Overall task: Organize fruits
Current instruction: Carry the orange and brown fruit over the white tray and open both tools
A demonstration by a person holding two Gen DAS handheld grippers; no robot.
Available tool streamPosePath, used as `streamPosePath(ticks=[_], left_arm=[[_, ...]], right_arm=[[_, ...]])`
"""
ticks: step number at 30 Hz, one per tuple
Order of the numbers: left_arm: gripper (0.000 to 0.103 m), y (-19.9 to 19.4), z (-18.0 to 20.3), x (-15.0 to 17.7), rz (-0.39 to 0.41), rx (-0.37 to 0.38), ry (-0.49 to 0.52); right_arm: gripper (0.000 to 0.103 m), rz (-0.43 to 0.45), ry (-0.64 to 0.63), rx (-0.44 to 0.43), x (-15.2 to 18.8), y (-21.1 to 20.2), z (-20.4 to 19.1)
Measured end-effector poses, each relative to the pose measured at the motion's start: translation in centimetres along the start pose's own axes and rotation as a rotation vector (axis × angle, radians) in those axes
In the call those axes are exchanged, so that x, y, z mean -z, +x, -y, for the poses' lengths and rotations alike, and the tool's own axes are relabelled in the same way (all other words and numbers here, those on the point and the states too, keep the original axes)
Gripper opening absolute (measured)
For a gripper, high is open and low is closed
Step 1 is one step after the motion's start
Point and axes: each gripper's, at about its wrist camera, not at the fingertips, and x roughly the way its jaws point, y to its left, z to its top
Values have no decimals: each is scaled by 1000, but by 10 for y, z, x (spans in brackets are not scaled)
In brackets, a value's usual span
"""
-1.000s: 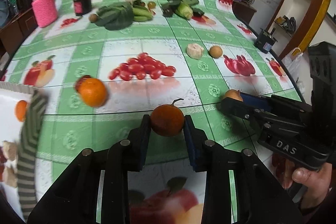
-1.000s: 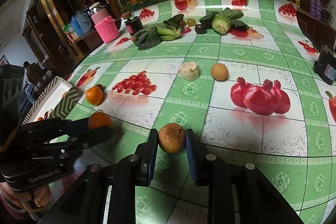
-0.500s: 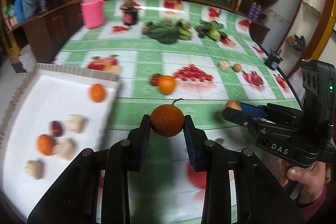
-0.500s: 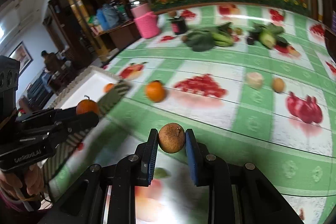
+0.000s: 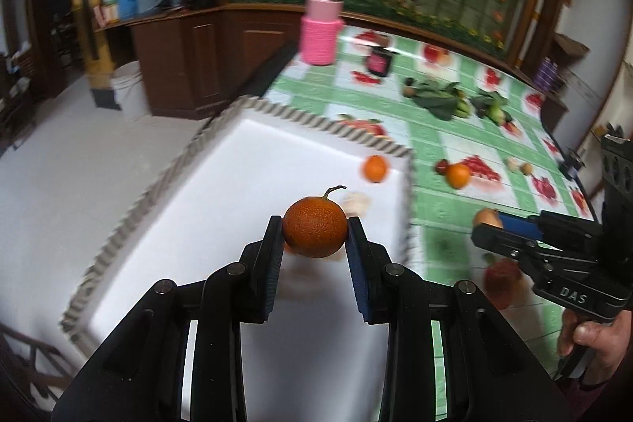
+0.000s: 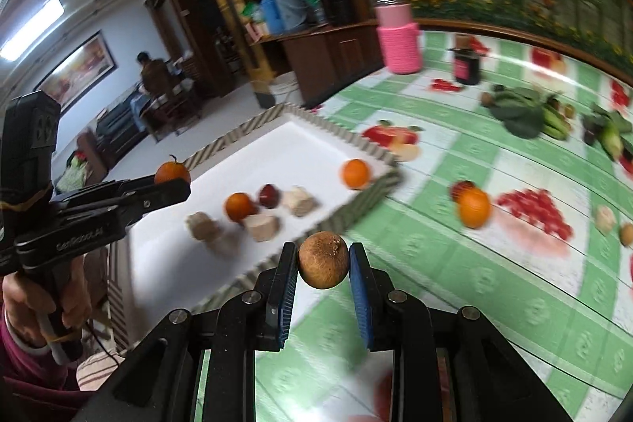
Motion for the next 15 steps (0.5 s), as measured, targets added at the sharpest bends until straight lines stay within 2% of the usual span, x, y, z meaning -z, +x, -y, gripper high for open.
streamPosePath(ticks=[6, 15], left_arm=[[31, 5, -37, 10, -19, -53, -63], [31, 20, -51, 11, -42, -95, -73]], right_arm=[[25, -40, -65, -38, -7, 25, -35], [25, -106, -130, -73, -7, 58, -65]])
